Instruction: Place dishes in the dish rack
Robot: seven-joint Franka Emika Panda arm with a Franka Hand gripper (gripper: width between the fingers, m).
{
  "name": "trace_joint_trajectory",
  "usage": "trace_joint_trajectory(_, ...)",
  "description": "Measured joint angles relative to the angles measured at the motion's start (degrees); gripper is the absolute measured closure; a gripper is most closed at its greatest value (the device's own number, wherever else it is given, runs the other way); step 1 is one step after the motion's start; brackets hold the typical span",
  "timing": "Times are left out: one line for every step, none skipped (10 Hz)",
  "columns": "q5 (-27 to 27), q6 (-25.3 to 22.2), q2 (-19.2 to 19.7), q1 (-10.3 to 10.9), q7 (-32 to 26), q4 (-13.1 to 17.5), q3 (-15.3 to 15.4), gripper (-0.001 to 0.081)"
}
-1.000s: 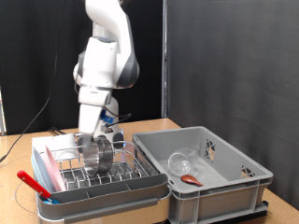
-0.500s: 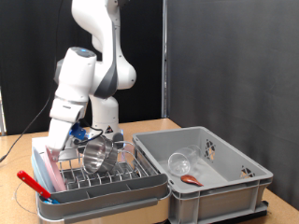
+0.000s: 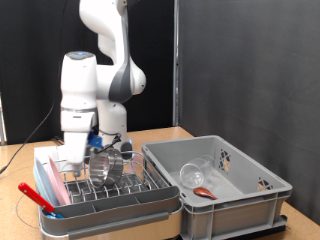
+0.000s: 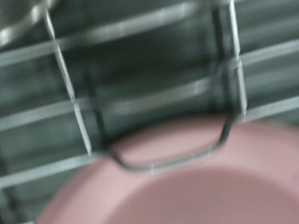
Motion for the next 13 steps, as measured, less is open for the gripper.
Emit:
trace_joint_trajectory(5.38,-2.76,-1.52,1.68,-3.47,0.15,0.37,0.0003)
trace_joint_trajectory(8.4,-6.22,-3.24,3.03,-5.2,0.39,0.63,0.0003)
trace_joint_trajectory(9.97,-10.47,-4.97,4.07,-5.67,0.77,1.12,0.0003)
trace_joint_trajectory(11.16,-13.55,-6.66,4.98,-5.79,0.93,1.59,0.0003)
trace_joint_trajectory(12.42,-15.61,-8.44,5.95,-5.83,0.89,2.15,0.0003)
trace_joint_trajectory(12.69,-16.66,-10.11,6.67,-5.4,0.69,2.92,0.0003)
trace_joint_trajectory(12.58,-16.77,-11.32,6.9,-4.11,0.22,4.06,0.0003)
trace_joint_trajectory(11.76,-16.56,-11.93,6.89,-2.29,-0.28,5.29,0.0003)
trace_joint_trajectory(10.23,-15.68,-11.98,6.84,-0.09,-0.94,6.51,0.0003)
trace_joint_trajectory(8.36,-14.58,-11.86,6.76,2.19,-1.73,7.51,0.0003)
trace_joint_trajectory(6.9,-13.21,-11.61,6.62,4.0,-2.54,8.19,0.0003)
trace_joint_trajectory(6.01,-12.14,-11.37,6.52,4.98,-3.06,8.42,0.0003)
trace_joint_trajectory(5.0,-10.93,-10.84,6.3,5.94,-3.38,8.46,0.0003)
